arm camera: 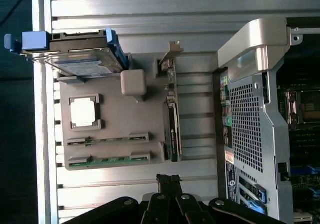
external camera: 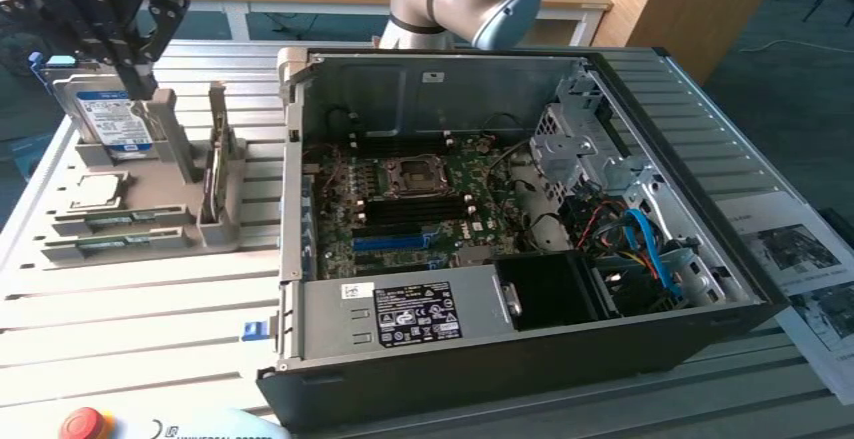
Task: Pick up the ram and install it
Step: 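Reach for the ram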
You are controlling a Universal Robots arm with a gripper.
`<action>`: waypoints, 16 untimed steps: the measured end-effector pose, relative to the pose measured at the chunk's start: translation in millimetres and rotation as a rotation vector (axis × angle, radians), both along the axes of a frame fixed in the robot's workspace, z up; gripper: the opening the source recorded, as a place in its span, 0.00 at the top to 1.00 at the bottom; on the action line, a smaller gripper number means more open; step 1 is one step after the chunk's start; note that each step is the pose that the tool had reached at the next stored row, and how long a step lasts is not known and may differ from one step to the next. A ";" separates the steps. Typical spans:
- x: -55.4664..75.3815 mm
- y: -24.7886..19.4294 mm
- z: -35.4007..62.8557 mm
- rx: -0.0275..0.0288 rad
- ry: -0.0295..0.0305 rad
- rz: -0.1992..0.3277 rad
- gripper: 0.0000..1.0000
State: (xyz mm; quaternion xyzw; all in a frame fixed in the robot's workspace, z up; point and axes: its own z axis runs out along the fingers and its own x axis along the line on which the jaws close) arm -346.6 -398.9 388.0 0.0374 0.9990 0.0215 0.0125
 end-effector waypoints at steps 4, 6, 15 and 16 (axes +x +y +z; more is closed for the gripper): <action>-12.6 0.0 -0.4 -0.0005 0.0000 0.000 0.89; -18.9 0.0 -0.6 -0.0007 0.0000 0.000 0.89; -45.9 0.1 -1.2 -0.0020 0.0000 0.000 0.89; -48.3 0.0 -1.3 -0.0021 -0.0001 0.000 0.89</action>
